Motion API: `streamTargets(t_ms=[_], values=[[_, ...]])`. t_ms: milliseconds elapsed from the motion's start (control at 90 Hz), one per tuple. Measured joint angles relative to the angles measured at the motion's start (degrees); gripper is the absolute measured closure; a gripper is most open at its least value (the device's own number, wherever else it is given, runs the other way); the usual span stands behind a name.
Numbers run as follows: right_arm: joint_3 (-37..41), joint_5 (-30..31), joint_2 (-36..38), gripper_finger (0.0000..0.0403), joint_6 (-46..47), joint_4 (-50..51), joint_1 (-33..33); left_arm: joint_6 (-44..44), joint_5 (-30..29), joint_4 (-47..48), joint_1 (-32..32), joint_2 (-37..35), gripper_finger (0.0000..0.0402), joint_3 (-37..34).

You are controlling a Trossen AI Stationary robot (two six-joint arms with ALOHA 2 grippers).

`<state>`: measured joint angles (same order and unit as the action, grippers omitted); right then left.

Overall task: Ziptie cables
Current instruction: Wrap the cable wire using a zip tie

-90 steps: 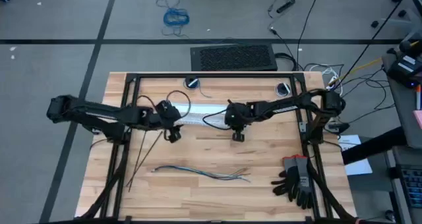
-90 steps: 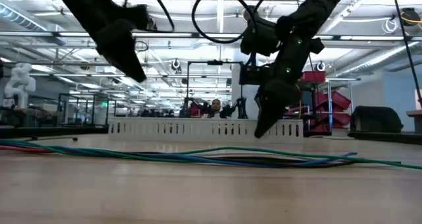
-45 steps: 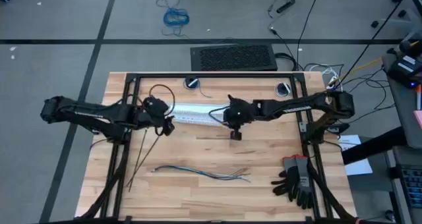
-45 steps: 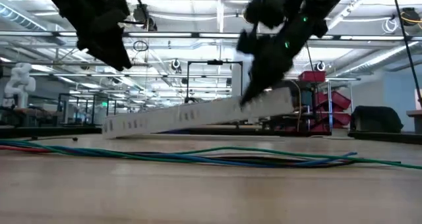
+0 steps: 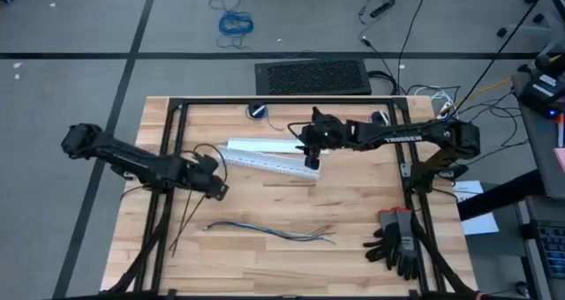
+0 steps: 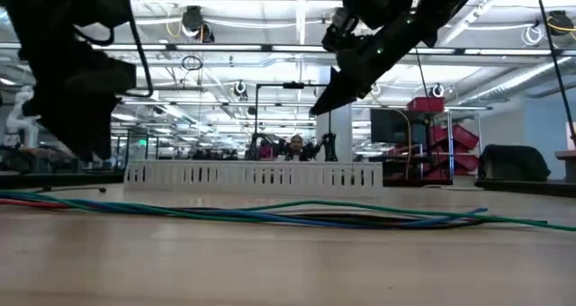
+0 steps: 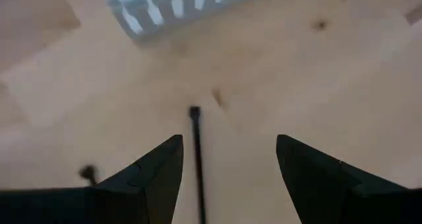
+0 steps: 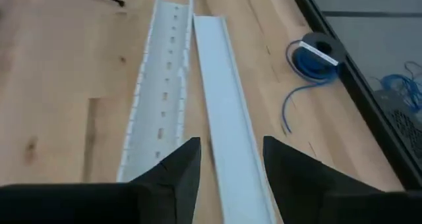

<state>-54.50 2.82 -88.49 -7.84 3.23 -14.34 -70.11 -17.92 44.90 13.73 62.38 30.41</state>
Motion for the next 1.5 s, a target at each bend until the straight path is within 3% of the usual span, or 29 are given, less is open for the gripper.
streamTargets(t_ms=[433,733,1056,1189,1500], values=[[0.05,-0.29,-0.22,0.0264,-1.20,0.54,0.02,-2.96,3.35,-6.81,0.09,6.55,0.0169,-5.39],[0.07,-2.77,-0.22,0.0281,0.58,1.65,0.18,-2.97,3.54,-7.74,-0.25,6.40,0.0273,-5.48],[0.07,-2.93,-0.22,0.0360,0.70,2.21,0.18,-3.08,4.64,-10.94,-0.23,6.44,0.0391,-5.57],[0.07,-2.94,-0.22,0.0397,0.25,5.14,0.21,-3.30,4.60,-11.14,-0.23,6.44,0.0398,-5.57],[0.07,-0.17,-0.22,0.0403,-0.80,6.55,2.10,-4.34,2.95,-10.91,-0.90,6.15,0.0400,-4.90]])
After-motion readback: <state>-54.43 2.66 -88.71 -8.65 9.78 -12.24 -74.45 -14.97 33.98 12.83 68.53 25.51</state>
